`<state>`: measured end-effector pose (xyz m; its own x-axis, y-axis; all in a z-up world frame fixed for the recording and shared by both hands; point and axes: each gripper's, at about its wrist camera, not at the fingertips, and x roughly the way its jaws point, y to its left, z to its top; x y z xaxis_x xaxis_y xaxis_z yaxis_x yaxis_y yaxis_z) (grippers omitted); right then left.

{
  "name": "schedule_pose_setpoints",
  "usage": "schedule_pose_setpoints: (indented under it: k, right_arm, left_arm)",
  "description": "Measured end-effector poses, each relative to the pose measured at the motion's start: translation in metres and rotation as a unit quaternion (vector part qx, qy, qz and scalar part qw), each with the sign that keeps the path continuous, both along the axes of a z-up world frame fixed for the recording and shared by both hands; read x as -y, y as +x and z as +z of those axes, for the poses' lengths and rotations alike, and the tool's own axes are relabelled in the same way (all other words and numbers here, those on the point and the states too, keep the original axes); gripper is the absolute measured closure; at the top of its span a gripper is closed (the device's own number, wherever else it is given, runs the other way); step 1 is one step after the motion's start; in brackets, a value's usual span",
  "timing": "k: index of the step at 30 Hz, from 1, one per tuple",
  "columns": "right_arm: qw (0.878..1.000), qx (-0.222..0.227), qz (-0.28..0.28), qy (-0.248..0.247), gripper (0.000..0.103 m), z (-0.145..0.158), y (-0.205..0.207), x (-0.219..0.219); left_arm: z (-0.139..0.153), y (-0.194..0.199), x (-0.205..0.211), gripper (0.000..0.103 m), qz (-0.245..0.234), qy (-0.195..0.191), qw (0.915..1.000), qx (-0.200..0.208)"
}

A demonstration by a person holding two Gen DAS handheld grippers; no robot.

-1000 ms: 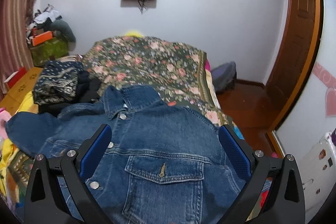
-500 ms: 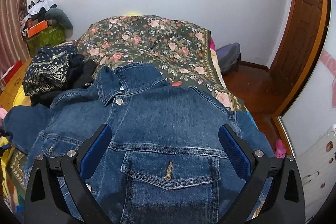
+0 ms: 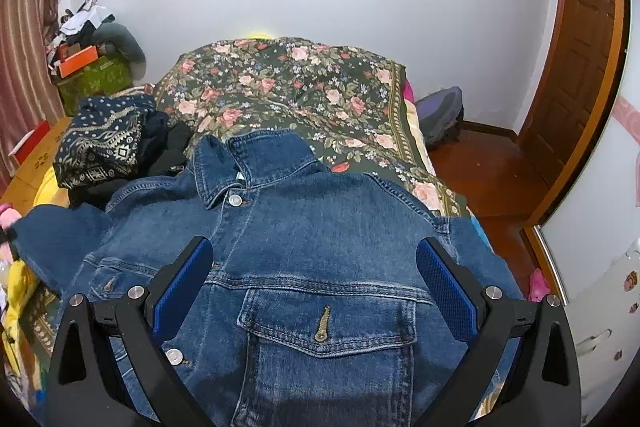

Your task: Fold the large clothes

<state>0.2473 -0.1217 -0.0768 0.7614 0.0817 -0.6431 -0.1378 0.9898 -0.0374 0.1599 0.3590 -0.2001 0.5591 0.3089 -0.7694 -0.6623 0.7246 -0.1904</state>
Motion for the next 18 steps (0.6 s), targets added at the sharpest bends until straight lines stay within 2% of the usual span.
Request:
schedule_pose_setpoints:
  k: [3, 6, 9, 11, 15, 18]
  right_arm:
    - [1.0, 0.006, 0.001, 0.005, 0.002, 0.004, -0.004, 0.005]
    - [1.0, 0.011, 0.0, 0.005, 0.002, 0.005, -0.008, 0.01]
    - [1.0, 0.018, 0.001, 0.002, 0.002, 0.006, -0.012, 0.015]
    - [1.0, 0.021, 0.003, 0.003, 0.002, 0.007, -0.015, 0.018]
    - [1.0, 0.023, 0.011, 0.007, 0.002, 0.005, -0.02, 0.024]
    - [1.0, 0.023, 0.017, 0.012, 0.002, 0.003, -0.024, 0.03]
  left_arm:
    - [0.035, 0.014, 0.02, 0.099, -0.038, 0.018, 0.9985, 0.035]
    - [0.069, 0.03, 0.051, 0.099, -0.083, 0.038, 0.9933, 0.07]
    - [0.099, 0.036, 0.097, 0.1, -0.143, 0.054, 0.9827, 0.104]
    - [0.114, 0.042, 0.135, 0.1, -0.195, 0.059, 0.9716, 0.12]
    - [0.112, 0.062, 0.201, 0.1, -0.286, 0.052, 0.9499, 0.114]
    - [0.088, 0.076, 0.252, 0.1, -0.349, 0.046, 0.9334, 0.071]
